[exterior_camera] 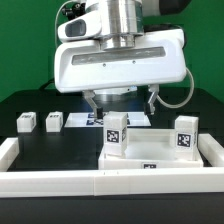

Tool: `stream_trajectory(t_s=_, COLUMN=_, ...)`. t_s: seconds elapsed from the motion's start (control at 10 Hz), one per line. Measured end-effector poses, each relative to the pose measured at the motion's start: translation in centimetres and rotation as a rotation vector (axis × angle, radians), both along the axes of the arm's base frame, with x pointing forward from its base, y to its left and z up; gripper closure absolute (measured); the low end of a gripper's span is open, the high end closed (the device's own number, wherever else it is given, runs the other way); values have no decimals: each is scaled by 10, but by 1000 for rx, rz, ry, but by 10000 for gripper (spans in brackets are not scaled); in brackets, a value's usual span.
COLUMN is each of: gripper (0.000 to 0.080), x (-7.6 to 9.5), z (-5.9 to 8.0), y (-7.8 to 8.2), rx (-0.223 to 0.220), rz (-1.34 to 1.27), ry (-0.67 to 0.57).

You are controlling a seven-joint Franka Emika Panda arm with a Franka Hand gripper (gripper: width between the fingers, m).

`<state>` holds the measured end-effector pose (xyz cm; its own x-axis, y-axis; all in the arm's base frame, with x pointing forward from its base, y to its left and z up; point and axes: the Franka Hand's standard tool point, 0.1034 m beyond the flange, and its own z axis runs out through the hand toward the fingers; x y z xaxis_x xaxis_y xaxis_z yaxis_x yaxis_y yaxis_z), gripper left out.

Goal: Assemble square table

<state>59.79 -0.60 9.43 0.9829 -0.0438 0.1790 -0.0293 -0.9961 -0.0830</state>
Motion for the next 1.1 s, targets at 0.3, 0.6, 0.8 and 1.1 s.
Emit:
stream_trajectory(t_s=0.3, gripper=151, x=2, z=-5, y=-1, rx=23, rz=19, ry=103)
stream_trajectory(t_s=0.6, gripper=151, x=2, z=-6, y=-1, rx=23, rz=19, ry=103)
stream_trajectory(t_s=0.8, gripper=151, x=-2, z=-7, y=-3, rx=10, rz=-48, ry=130)
stream_trajectory(t_s=1.1, gripper=151, x=-7, z=-12, y=-11, rx=4, rz=-68, ry=144)
